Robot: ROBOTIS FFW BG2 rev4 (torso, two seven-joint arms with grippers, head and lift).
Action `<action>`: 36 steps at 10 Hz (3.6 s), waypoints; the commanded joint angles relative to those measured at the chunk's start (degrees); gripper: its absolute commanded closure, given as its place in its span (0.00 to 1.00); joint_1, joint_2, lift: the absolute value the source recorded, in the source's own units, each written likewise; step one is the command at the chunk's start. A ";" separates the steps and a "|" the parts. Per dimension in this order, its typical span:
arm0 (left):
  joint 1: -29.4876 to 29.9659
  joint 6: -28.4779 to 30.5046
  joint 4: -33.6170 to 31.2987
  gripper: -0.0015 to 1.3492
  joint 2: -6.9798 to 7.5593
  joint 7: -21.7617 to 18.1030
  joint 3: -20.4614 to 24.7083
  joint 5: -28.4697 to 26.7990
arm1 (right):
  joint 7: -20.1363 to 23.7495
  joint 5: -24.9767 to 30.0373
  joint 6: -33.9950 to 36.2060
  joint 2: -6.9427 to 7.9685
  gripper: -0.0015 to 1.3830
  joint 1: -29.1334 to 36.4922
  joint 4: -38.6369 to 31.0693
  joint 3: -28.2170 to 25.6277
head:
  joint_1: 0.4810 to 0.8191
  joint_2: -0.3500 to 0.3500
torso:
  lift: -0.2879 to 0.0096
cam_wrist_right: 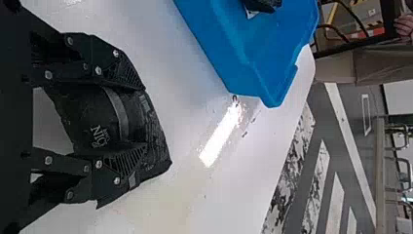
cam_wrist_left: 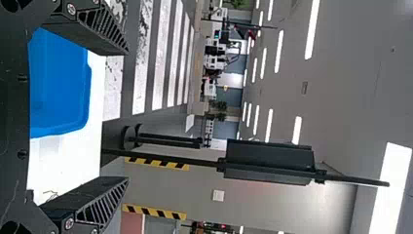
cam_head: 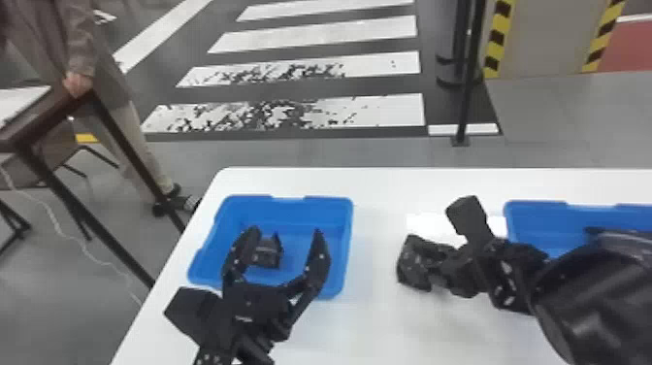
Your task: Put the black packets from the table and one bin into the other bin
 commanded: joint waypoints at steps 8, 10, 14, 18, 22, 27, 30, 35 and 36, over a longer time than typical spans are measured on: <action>0.34 0.24 0.56 0.09 0.09 -0.09 0.13 -0.10 | -2.72 -2.96 -5.77 -0.58 0.94 3.81 -5.85 -4.61 | 0.63 0.83 | 0.60; 0.20 0.24 0.56 0.09 0.00 -0.09 0.24 -0.10 | -4.39 -0.56 -9.70 -0.14 0.94 11.96 -20.33 -16.38 | 0.63 0.82 | 0.60; 0.06 0.10 0.56 0.09 0.00 -0.09 0.36 0.02 | -4.83 7.55 -9.28 1.00 0.94 22.79 -32.85 -34.89 | 0.63 0.64 | 0.60; 0.20 -0.18 0.56 0.08 -0.18 -0.09 0.81 0.02 | -4.13 11.44 -5.77 1.88 0.91 32.07 -36.93 -44.71 | 0.63 0.41 | 0.60; -0.64 0.81 0.56 0.08 -0.35 -0.62 1.73 -0.21 | 0.62 10.07 -10.55 2.23 0.08 34.75 -35.66 -50.88 | 0.63 0.30 | 0.60; -12.59 30.62 0.56 0.10 -1.93 -16.52 16.13 -13.92 | 0.53 7.44 -19.27 6.63 0.15 44.87 -42.27 -54.54 | 0.63 0.35 | 0.60; -23.28 39.62 6.18 0.26 3.69 -25.40 16.92 -27.75 | 1.76 3.44 -19.69 6.54 0.15 46.42 -43.68 -53.17 | 0.63 0.51 | 0.60; -30.03 41.73 15.47 0.34 12.65 -34.10 -0.79 -29.69 | 2.99 -1.47 -19.69 5.75 0.15 47.12 -42.27 -50.43 | 0.63 0.53 | 0.60; -30.17 42.43 16.45 0.34 13.62 -34.81 -2.04 -29.92 | 3.17 -2.27 -19.69 5.57 0.15 47.12 -41.99 -49.97 | 0.63 0.48 | 0.60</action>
